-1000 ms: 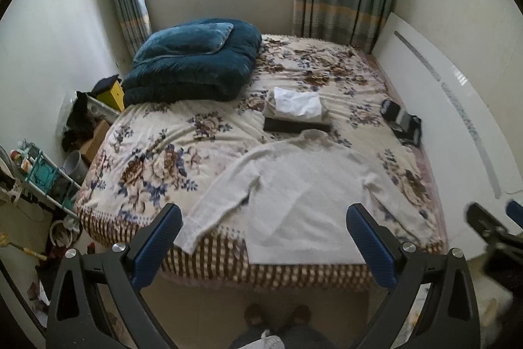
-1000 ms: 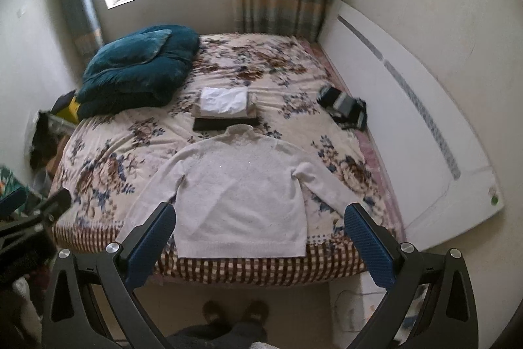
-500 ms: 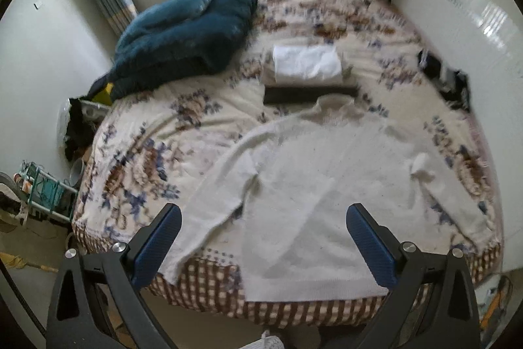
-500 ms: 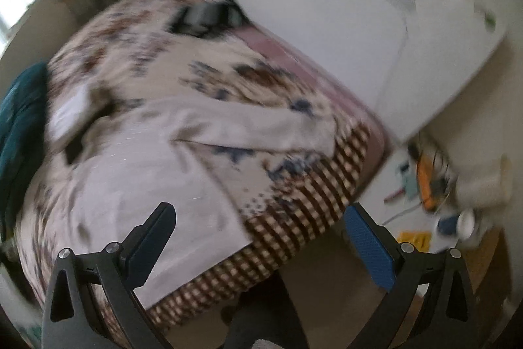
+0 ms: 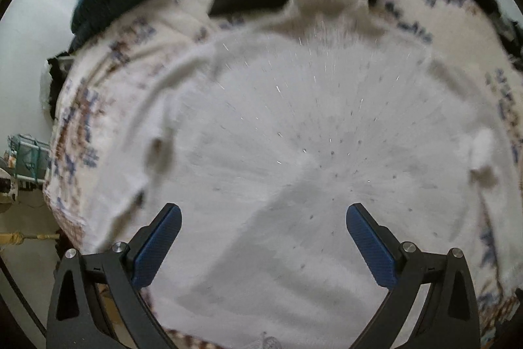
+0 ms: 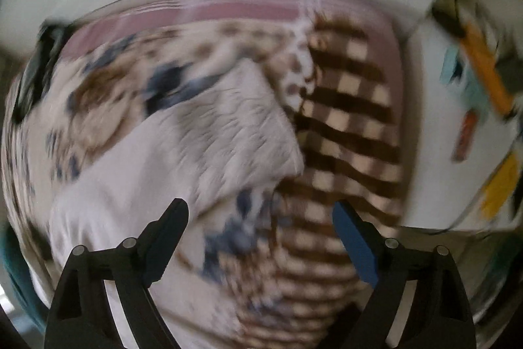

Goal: Fold small clothes
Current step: 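Grasp a sweater sleeve cuff with the right gripper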

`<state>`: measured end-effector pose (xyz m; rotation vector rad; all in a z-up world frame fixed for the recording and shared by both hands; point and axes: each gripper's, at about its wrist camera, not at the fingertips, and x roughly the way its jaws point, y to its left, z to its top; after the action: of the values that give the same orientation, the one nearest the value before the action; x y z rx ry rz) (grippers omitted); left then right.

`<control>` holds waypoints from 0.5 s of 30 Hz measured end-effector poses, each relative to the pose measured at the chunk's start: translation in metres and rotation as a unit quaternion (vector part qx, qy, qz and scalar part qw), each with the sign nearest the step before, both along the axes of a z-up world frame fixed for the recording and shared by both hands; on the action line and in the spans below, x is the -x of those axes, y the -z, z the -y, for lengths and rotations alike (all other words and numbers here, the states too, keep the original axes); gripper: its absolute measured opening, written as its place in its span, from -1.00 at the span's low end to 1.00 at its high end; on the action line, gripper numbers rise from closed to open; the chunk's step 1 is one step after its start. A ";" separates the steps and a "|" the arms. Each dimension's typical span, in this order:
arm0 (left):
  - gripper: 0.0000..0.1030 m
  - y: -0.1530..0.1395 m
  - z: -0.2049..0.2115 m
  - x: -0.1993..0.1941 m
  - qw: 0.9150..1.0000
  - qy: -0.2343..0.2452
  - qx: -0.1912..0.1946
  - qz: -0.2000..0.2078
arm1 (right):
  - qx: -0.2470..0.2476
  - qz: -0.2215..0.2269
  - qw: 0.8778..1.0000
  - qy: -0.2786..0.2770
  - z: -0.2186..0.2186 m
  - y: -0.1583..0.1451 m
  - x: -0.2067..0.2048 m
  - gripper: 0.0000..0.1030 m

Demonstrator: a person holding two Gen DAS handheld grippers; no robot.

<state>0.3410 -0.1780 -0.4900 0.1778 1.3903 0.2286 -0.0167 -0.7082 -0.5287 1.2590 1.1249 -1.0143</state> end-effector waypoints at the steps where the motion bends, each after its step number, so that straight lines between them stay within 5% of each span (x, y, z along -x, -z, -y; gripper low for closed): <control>1: 1.00 0.016 0.002 -0.004 1.000 -0.001 -0.001 -0.009 | -0.011 0.010 1.000 0.021 0.005 0.015 0.003 0.77; 6: 1.00 0.054 0.005 -0.018 1.000 0.006 -0.001 -0.019 | -0.010 0.070 0.991 0.112 0.018 0.052 0.008 0.37; 8: 1.00 0.062 0.000 -0.022 1.000 0.007 0.001 -0.015 | 0.022 0.068 0.990 0.118 0.019 0.048 0.003 -0.40; 10: 1.00 0.066 -0.005 -0.027 1.000 0.005 0.002 -0.012 | 0.051 0.053 0.992 0.103 0.020 0.043 -0.010 -0.78; 15: 1.00 0.059 -0.046 -0.034 1.000 -0.027 0.008 0.009 | 0.125 0.031 0.991 0.016 0.003 -0.009 -0.069 -0.81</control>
<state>0.3751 -0.1322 -0.5486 0.1240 1.3803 0.2637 0.0523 -0.7110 -0.5194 1.1025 0.9002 -1.0962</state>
